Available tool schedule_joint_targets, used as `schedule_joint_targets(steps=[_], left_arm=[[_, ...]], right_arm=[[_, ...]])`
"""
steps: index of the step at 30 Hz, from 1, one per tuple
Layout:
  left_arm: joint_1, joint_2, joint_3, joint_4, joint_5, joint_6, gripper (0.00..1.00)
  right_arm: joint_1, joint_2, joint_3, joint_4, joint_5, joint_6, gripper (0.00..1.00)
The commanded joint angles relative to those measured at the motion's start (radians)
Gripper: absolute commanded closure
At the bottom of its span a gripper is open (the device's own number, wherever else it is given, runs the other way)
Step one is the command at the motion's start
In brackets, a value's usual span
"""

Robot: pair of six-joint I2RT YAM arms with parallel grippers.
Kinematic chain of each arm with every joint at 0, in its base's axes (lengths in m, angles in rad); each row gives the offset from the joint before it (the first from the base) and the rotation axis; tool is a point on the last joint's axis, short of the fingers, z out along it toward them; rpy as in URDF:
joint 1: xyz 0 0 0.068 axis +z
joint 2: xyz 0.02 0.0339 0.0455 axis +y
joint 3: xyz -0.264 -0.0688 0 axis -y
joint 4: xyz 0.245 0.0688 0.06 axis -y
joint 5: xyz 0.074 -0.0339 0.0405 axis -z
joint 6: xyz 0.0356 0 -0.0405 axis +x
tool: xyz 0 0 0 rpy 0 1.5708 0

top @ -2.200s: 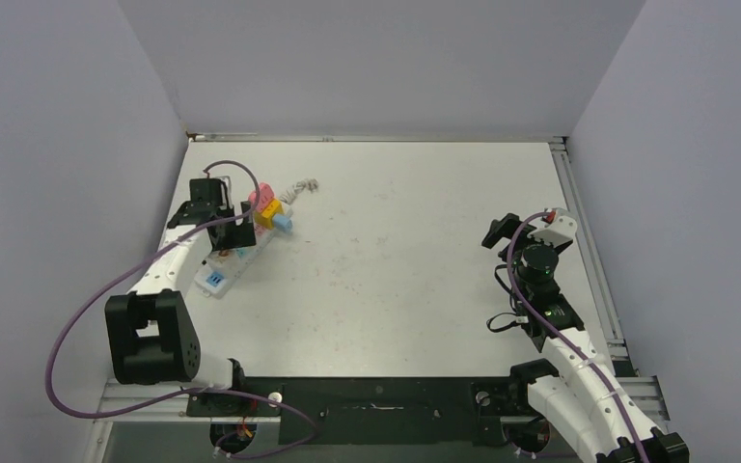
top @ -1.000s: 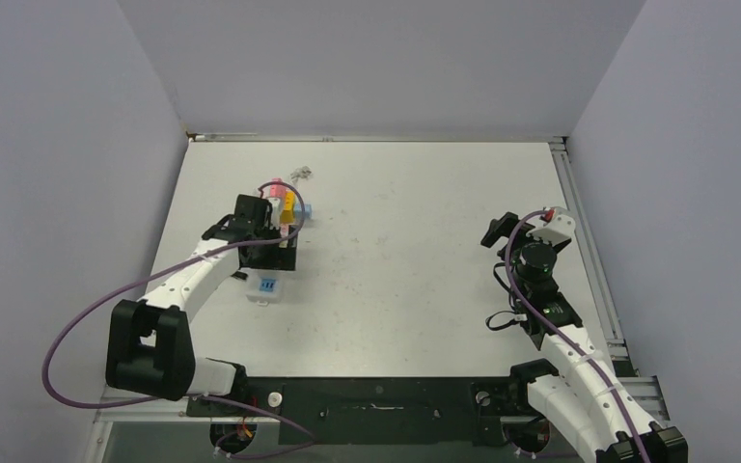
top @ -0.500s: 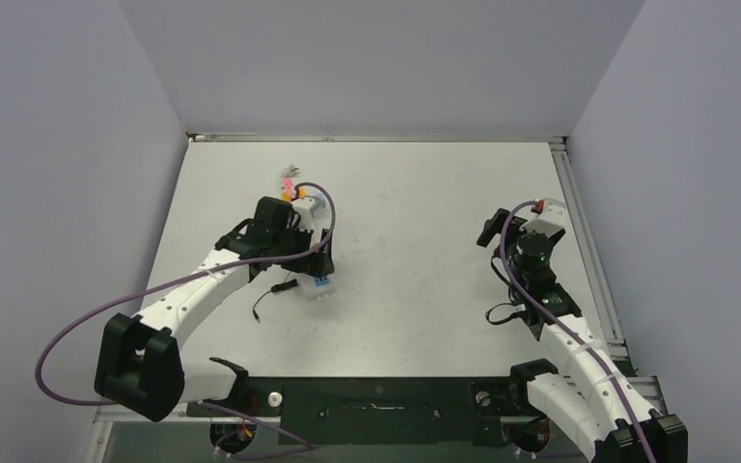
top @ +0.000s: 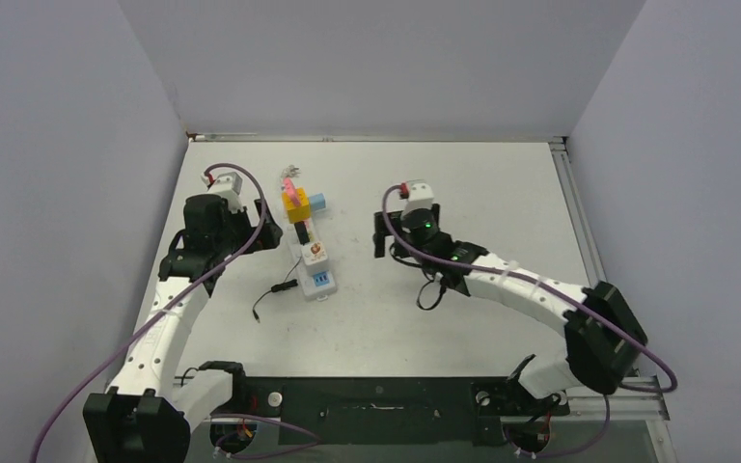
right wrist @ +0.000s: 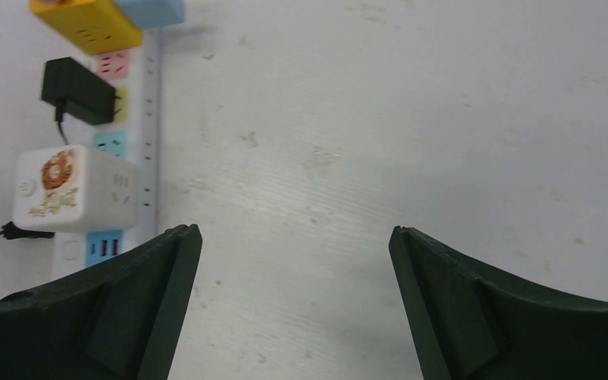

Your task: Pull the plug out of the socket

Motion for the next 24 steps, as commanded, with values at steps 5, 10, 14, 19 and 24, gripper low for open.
schedule_joint_targets(steps=[5, 10, 14, 19, 24], left_arm=[[0.009, -0.03, -0.003, 0.022, -0.003, -0.02, 0.04], [0.024, -0.063, -0.005, 0.023, -0.017, -0.02, 0.04], [0.043, -0.08, -0.008, 0.028, -0.018, -0.025, 0.04], [0.045, -0.091, -0.008, 0.024, -0.022, -0.026, 0.04], [0.045, -0.105, -0.01, 0.02, -0.037, -0.025, 0.04]], right_arm=[[0.24, 0.428, 0.435, -0.126, 0.036, 0.051, 0.04], [0.293, 0.568, 0.583, -0.187, 0.011, 0.044, 0.05], [0.314, 0.615, 0.63, -0.201, 0.008, 0.047, 0.06], [0.329, 0.644, 0.672, -0.202, 0.011, 0.058, 0.05], [0.338, 0.68, 0.714, -0.205, 0.017, 0.059, 0.04]])
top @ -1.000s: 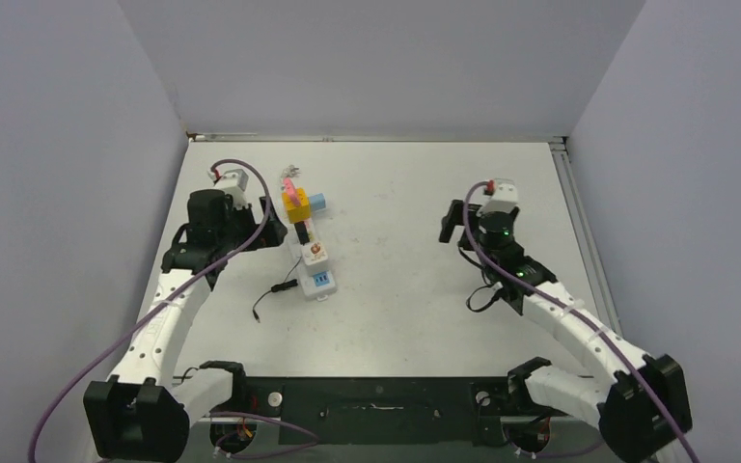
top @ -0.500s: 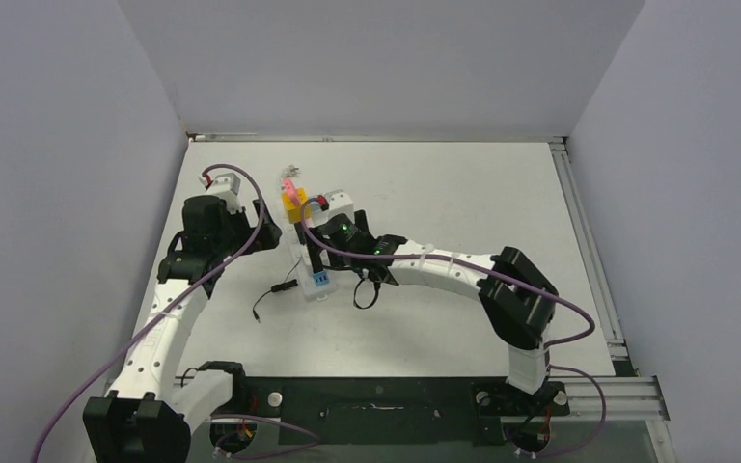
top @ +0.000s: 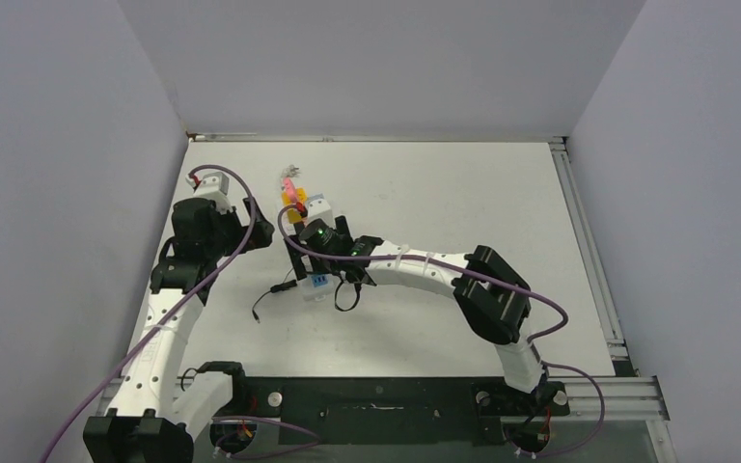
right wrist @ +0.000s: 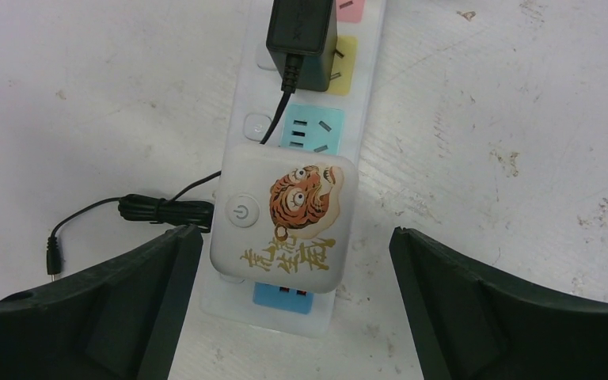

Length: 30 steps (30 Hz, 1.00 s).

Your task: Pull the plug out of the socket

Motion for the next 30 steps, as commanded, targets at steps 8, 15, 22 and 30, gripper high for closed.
schedule_joint_targets(steps=[8, 15, 22, 30], left_arm=[[0.007, -0.035, -0.001, 0.021, -0.037, -0.013, 0.04], [0.006, -0.028, -0.01, 0.023, -0.037, -0.016, 0.04], [-0.01, 0.021, -0.018, 0.037, 0.018, -0.033, 0.04], [-0.183, 0.119, -0.022, 0.055, 0.047, -0.046, 0.04]], right_arm=[[0.015, 0.113, 0.156, -0.1, 0.102, 0.068, 0.08], [0.008, 0.096, 0.119, -0.124, 0.161, 0.083, 0.45], [-0.034, -0.063, -0.103, -0.006, 0.146, 0.042, 0.64], [-0.066, -0.286, -0.357, 0.092, 0.127, -0.003, 0.87]])
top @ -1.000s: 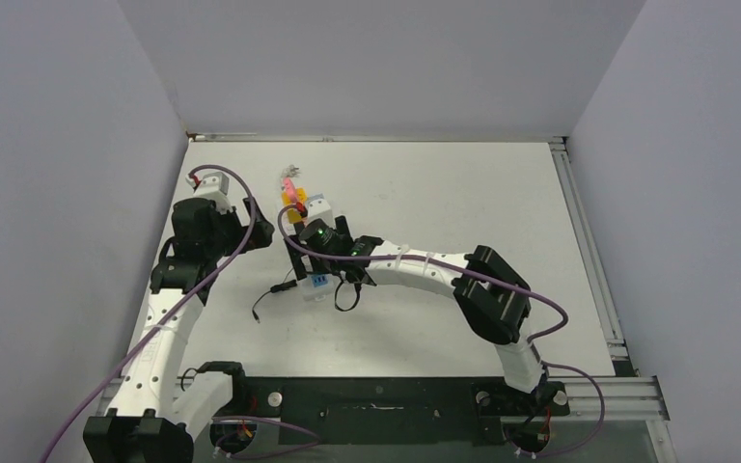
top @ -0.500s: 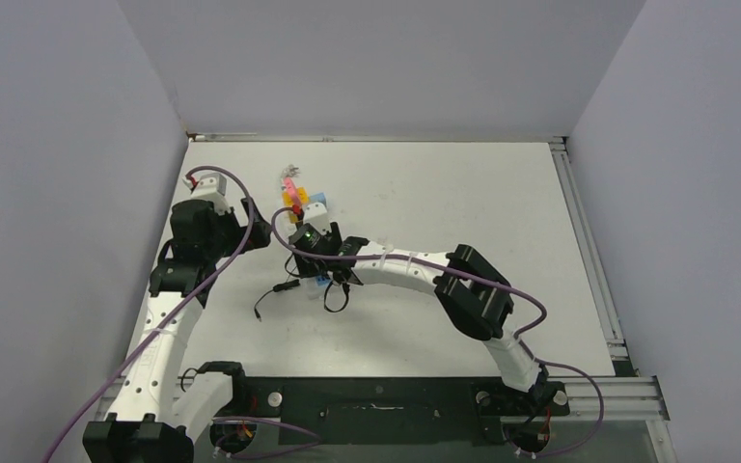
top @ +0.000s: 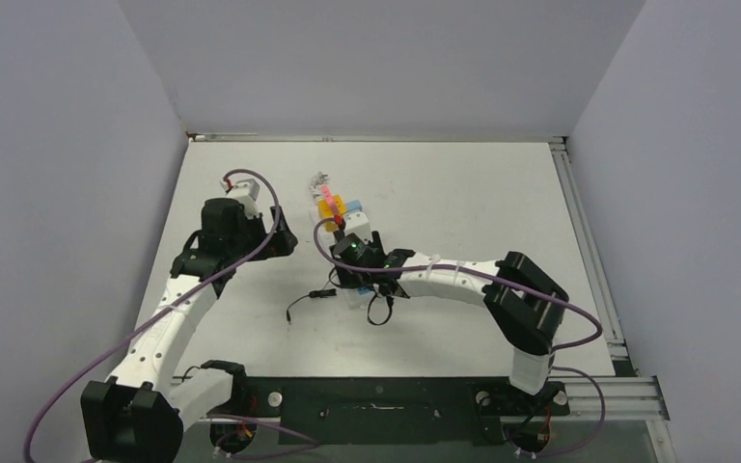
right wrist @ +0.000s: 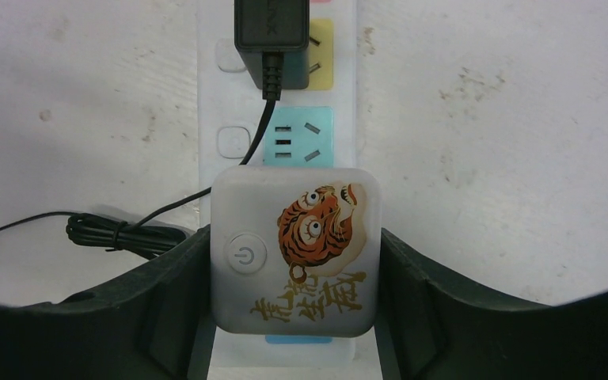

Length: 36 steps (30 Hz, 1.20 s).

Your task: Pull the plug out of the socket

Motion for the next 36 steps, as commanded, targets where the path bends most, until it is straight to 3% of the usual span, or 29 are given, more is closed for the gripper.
schedule_joint_targets(steps=[1, 8, 16, 28, 36], left_arm=[[-0.096, 0.061, 0.006, 0.061, 0.053, -0.022, 0.04], [-0.12, 0.241, 0.016, 0.239, 0.281, -0.169, 0.04], [-0.143, 0.41, 0.01, 0.384, 0.354, -0.296, 0.04], [-0.178, 0.614, 0.022, 0.445, 0.452, -0.358, 0.0], [-0.164, 0.719, 0.019, 0.531, 0.559, -0.432, 0.26]], right_arm=[[-0.03, -0.155, -0.099, 0.09, 0.014, -0.012, 0.91], [-0.108, -0.273, -0.246, 0.206, -0.119, 0.076, 0.95], [-0.174, -0.315, -0.324, 0.307, -0.248, 0.129, 0.95], [-0.206, -0.331, -0.392, 0.425, -0.415, 0.205, 0.95], [-0.206, -0.321, -0.396, 0.456, -0.48, 0.214, 0.95]])
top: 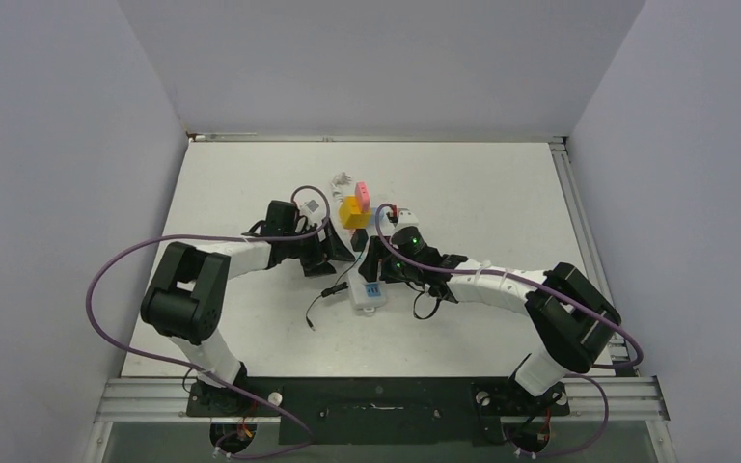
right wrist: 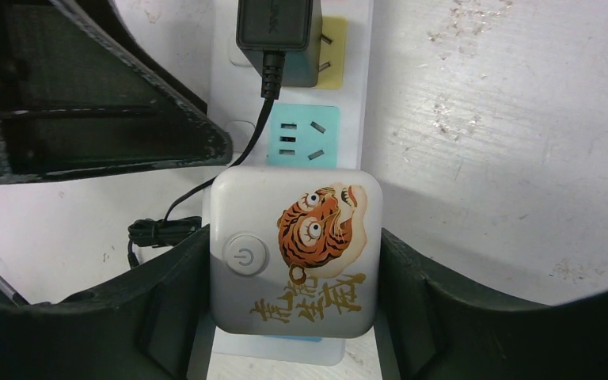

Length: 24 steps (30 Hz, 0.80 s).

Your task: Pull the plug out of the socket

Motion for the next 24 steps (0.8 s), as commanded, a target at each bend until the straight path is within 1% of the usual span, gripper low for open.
schedule_joint_targets(steps=[1, 13, 16, 21, 24], left_arm=[[0.018, 0.066, 0.027, 0.097, 0.1, -0.053, 0.29], [0.027, 0.08, 0.022, 0.087, 0.08, -0.049, 0.43], [0.027, 0.086, 0.02, 0.094, 0.086, -0.056, 0.48], [0.027, 0.082, 0.017, 0.095, 0.086, -0.058, 0.54], [0.024, 0.081, 0.018, 0.095, 0.084, -0.055, 0.61]], right_arm=[[0.006, -0.046, 0.015, 0.139, -0.095, 0.027, 0.95], [0.005, -0.059, 0.011, 0.127, -0.106, 0.008, 0.95], [0.006, -0.058, 0.01, 0.121, -0.096, 0.005, 0.95], [0.005, -0.041, 0.012, 0.101, -0.061, -0.015, 0.95], [0.006, -0.026, 0.013, 0.092, -0.049, -0.018, 0.95]])
